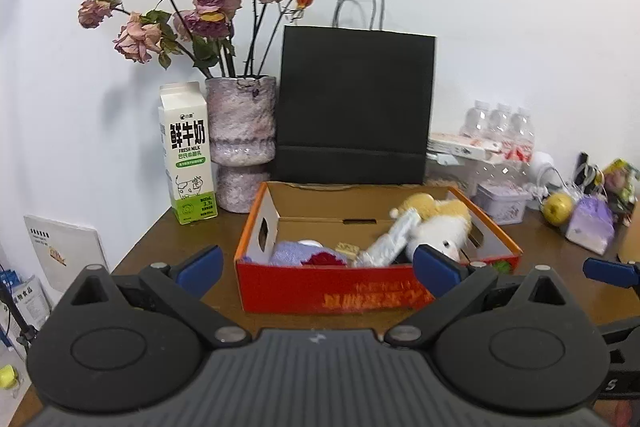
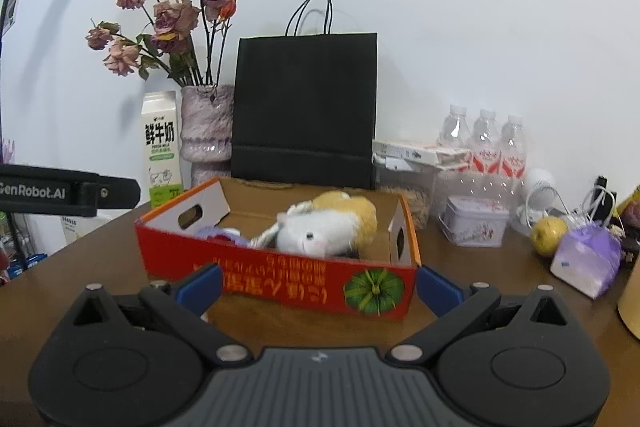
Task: Organize objects
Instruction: 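Withdraw both grippers from the red box back toward the table, then grasp the lavender fuzzy hair band with the left gripper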
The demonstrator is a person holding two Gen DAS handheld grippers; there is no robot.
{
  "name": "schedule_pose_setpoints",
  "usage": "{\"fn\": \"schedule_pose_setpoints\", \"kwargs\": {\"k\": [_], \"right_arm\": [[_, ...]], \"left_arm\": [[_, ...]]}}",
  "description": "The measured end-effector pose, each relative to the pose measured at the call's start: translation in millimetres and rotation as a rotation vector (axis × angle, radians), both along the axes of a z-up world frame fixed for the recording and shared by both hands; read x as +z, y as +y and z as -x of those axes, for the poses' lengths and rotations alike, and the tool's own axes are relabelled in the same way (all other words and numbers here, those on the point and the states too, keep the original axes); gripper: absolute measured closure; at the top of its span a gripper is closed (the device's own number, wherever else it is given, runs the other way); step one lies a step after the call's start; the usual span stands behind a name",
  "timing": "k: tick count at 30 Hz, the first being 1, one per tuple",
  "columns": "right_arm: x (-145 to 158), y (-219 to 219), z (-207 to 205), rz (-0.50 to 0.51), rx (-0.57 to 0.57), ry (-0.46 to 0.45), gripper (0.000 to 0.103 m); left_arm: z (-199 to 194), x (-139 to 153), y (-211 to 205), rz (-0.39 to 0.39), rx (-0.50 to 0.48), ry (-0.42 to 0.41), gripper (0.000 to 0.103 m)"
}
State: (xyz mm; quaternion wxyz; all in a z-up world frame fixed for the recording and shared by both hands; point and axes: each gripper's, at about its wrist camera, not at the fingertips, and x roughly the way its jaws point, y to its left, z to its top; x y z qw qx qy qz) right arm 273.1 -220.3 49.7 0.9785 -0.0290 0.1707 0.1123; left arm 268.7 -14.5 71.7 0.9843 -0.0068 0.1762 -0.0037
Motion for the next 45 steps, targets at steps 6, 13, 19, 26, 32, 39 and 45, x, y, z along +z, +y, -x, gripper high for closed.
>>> {"fn": "schedule_pose_setpoints", "kwargs": {"k": [6, 13, 19, 26, 32, 39, 45], "right_arm": [[-7.5, -12.9, 32.1, -0.015, -0.007, 0.011, 0.0], [-24.0, -26.1, 61.7, -0.02, -0.031, 0.035, 0.0], [-42.4, -32.6, 80.7, 0.011, -0.063, 0.055, 0.0], [-47.7, -39.5, 90.2, 0.009, -0.093, 0.054, 0.0], [-50.5, -39.6, 85.1, 0.008, -0.105, 0.073, 0.0], [-51.1, -40.7, 84.6, -0.004, -0.102, 0.077, 0.0], [-51.4, -41.1, 83.1, -0.014, -0.089, 0.084, 0.0]], "left_arm": [[33.1, -11.5, -7.8, -0.033, -0.035, -0.013, 0.0], [59.3, -27.7, -13.0, -0.048, -0.061, -0.002, 0.0], [72.1, -42.3, -15.8, -0.071, -0.063, 0.03, 0.0], [77.2, -59.9, -16.3, -0.071, -0.054, 0.111, 0.0], [62.8, -74.5, -27.9, -0.1, -0.029, 0.202, 0.0], [42.4, -82.2, -37.0, -0.119, -0.021, 0.229, 0.0], [22.2, -89.3, -35.8, -0.136, -0.046, 0.245, 0.0]]}}
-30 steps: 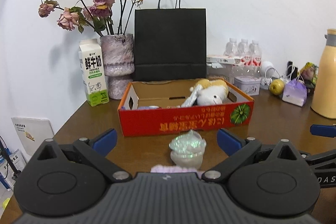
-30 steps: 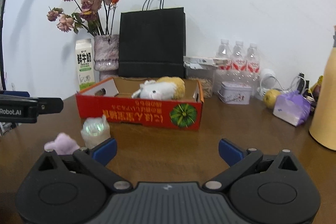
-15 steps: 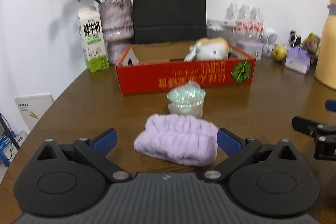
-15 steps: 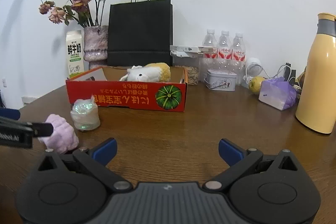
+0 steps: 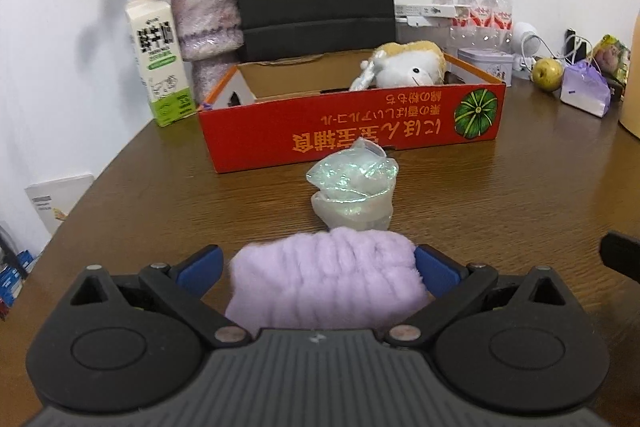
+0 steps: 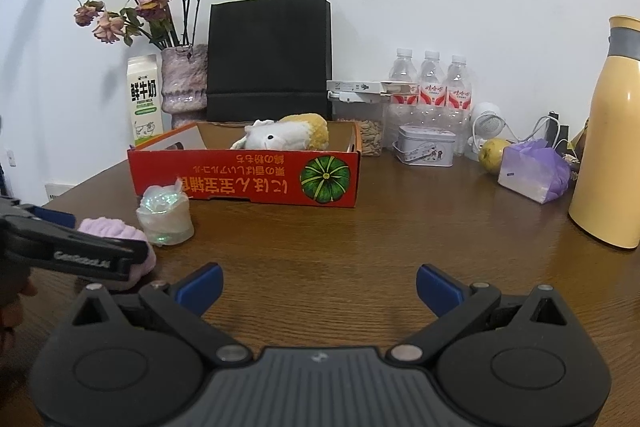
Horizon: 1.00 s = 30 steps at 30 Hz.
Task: Organize objects
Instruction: 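Grasp the lavender fuzzy hair band with the left gripper, then lift the hair band with the left gripper while the right gripper grasps the glittery cup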
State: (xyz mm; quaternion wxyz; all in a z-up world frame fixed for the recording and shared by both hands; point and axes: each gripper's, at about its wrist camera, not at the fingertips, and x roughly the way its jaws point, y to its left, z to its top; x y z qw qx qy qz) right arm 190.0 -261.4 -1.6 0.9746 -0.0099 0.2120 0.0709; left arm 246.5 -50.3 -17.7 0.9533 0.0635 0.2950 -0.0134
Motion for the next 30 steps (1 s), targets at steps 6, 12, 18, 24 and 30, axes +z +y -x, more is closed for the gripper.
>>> {"fn": "schedule_pose_setpoints", "kwargs": {"k": [6, 12, 18, 24, 30], "right_arm": [[-0.3, 0.4, -0.3, -0.005, 0.004, 0.003, 0.0], [-2.2, -0.2, -2.0, -0.001, 0.0, 0.012, 0.0], [-3.6, -0.8, -4.1, -0.007, -0.003, 0.022, 0.0], [-3.2, 0.3, -4.3, -0.013, 0.003, 0.012, 0.0], [-1.9, 10.4, -2.8, 0.014, 0.03, -0.004, 0.0]], "left_arm": [[-8.1, -7.5, 8.5, 0.078, -0.03, 0.027, 0.029], [8.6, -2.1, 2.7, 0.045, -0.073, -0.025, 0.072], [30.1, 10.6, 3.7, 0.036, -0.094, -0.117, 0.073], [40.1, 23.4, 19.3, 0.047, -0.056, -0.2, 0.073], [38.1, 28.6, 46.4, 0.042, 0.016, -0.237, 0.073]]}}
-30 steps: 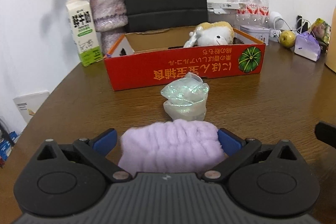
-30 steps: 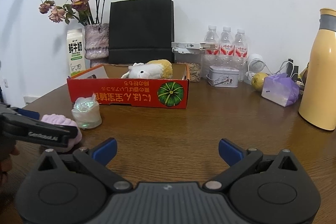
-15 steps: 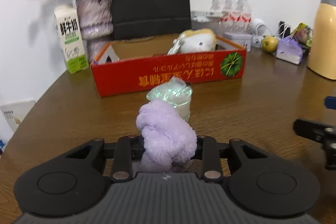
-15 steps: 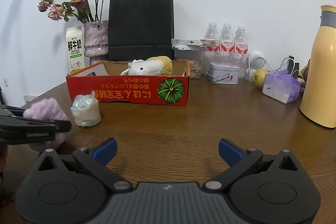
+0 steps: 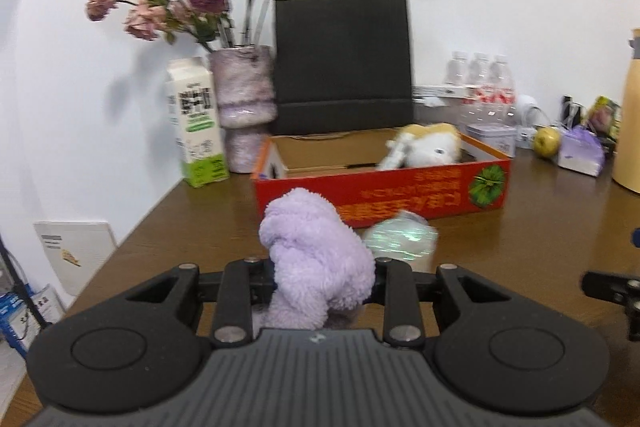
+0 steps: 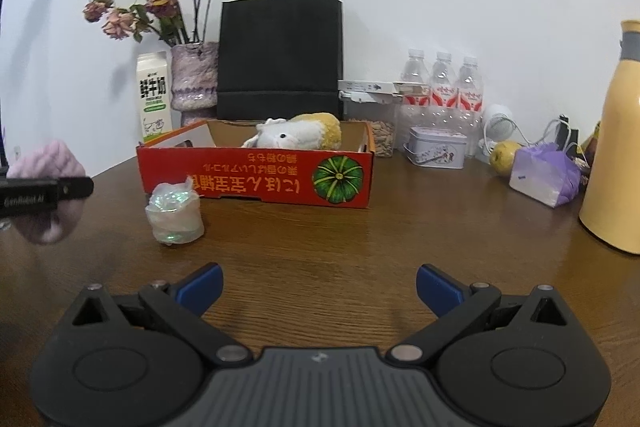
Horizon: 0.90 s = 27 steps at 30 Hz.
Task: Organize objects
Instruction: 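Lift the hair band with the left gripper while the right gripper grasps the glittery cup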
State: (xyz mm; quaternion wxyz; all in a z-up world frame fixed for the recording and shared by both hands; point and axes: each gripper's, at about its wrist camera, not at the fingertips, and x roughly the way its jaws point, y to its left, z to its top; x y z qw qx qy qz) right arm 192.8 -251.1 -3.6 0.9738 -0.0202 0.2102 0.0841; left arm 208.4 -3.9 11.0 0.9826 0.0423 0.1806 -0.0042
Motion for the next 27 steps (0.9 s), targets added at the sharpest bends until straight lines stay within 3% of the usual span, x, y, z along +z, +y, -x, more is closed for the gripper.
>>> {"fn": "schedule_pose_setpoints", "kwargs": {"k": [8, 14, 20, 27], "right_arm": [[-1.8, 25.0, -5.6, 0.037, 0.035, 0.029, 0.0], [-4.4, 67.0, -17.0, 0.079, 0.091, 0.055, 0.0], [-4.7, 116.0, -43.2, 0.092, 0.13, 0.067, 0.0], [-5.2, 141.8, -77.9, 0.084, 0.11, 0.083, 0.0]], "left_arm": [[-2.1, 3.2, 36.5, -0.005, 0.063, -0.025, 0.073], [-2.1, 5.4, 58.2, 0.004, 0.092, -0.036, 0.073], [-2.4, 5.9, 74.9, 0.02, 0.107, -0.036, 0.073], [-3.1, 7.0, 90.7, 0.042, 0.125, -0.034, 0.073]]}}
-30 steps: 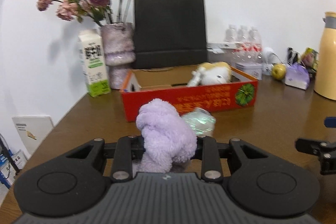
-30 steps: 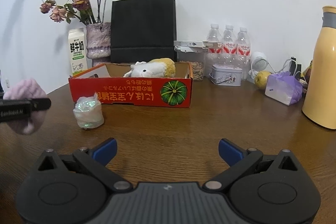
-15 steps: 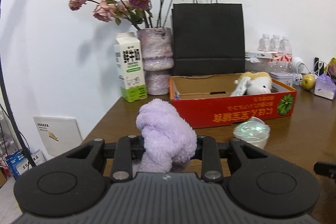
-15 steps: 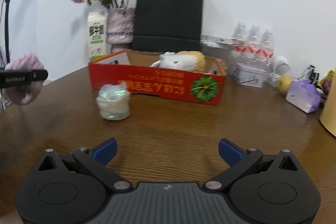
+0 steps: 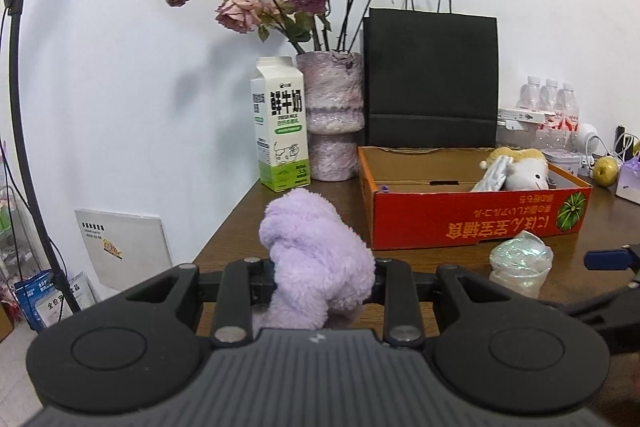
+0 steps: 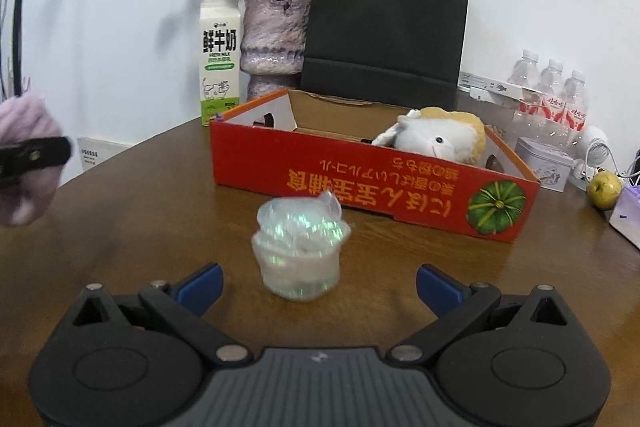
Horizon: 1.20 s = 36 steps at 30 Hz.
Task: Organize objects
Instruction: 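Lift the hair band with the left gripper while the right gripper grasps the glittery cup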
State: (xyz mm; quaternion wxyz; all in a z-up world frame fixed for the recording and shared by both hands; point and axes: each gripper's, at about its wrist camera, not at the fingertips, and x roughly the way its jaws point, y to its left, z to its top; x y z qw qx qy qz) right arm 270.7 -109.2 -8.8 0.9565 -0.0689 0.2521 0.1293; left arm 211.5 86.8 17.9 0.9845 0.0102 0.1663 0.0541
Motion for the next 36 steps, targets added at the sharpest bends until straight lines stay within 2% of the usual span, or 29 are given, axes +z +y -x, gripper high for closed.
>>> {"fn": "schedule_pose_setpoints", "kwargs": {"k": [7, 11, 13, 17, 19, 20, 23, 29, 36], "right_arm": [[-1.1, 12.0, -30.2, -0.009, -0.043, 0.013, 0.002], [-2.3, 14.8, -40.0, -0.006, -0.052, 0.033, 0.013], [-3.3, 14.9, -41.9, -0.009, -0.049, 0.044, 0.024], [-4.0, 13.9, -42.8, -0.019, -0.045, 0.054, 0.037], [-4.8, 14.2, -43.4, -0.022, -0.037, 0.062, 0.059], [-4.6, 13.8, -43.4, -0.026, -0.034, 0.063, 0.063], [-2.5, 11.8, -37.7, -0.036, -0.03, 0.036, 0.065], [1.9, 12.0, -20.0, 0.007, -0.016, -0.03, 0.066], [12.6, -5.6, 3.6, -0.019, -0.001, -0.085, 0.067]], "left_arm": [[-2.4, 1.2, 8.2, 0.02, 0.028, 0.006, 0.073], [-2.5, 0.7, 7.4, 0.018, 0.026, 0.009, 0.073], [-3.1, 0.6, 7.4, 0.019, 0.027, 0.01, 0.073], [-5.3, -1.0, 7.1, 0.022, 0.035, 0.017, 0.073], [-5.9, -1.9, 7.4, 0.023, 0.039, 0.02, 0.073], [-6.5, -2.5, 7.9, 0.024, 0.041, 0.02, 0.073], [-8.0, -4.5, 9.7, 0.029, 0.046, 0.026, 0.073], [-11.5, -7.5, 15.1, 0.04, 0.068, 0.04, 0.073], [-11.9, -10.1, 17.2, 0.041, 0.1, 0.041, 0.073]]}}
